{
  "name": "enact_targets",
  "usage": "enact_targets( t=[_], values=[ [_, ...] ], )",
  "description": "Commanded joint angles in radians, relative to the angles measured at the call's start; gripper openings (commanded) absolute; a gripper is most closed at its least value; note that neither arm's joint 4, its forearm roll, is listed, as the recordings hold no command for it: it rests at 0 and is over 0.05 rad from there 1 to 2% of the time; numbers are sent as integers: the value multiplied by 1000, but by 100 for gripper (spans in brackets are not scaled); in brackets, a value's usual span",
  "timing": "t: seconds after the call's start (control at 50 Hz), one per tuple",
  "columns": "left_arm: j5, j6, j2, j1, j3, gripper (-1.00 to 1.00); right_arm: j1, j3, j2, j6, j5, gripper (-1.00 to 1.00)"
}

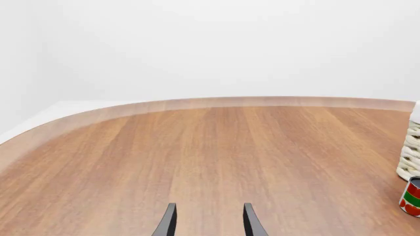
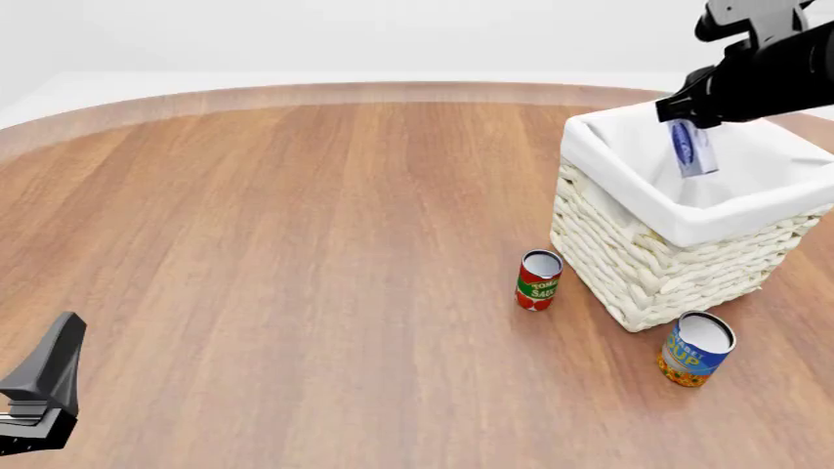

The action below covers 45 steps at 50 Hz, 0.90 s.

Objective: Pick up the alphabet soup and the cream cheese box, and put them in the basket.

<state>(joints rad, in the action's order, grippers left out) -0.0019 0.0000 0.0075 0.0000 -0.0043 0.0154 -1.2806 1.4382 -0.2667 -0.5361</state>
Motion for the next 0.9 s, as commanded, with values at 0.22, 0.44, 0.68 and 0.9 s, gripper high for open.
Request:
enact_targets(
  t=[0.22,0.44,0.68,0.9],
  values=[
    [0,0,0,0,0,100,-13,39,17,22,72,-100],
    [0,0,0,0,0,100,-18,40,29,38,109,-100],
    [0,0,0,0,0,100,-37,52,61,45,166,-100],
    [0,0,0,0,0,100,-67,66,103,45,209,-100]
  ],
)
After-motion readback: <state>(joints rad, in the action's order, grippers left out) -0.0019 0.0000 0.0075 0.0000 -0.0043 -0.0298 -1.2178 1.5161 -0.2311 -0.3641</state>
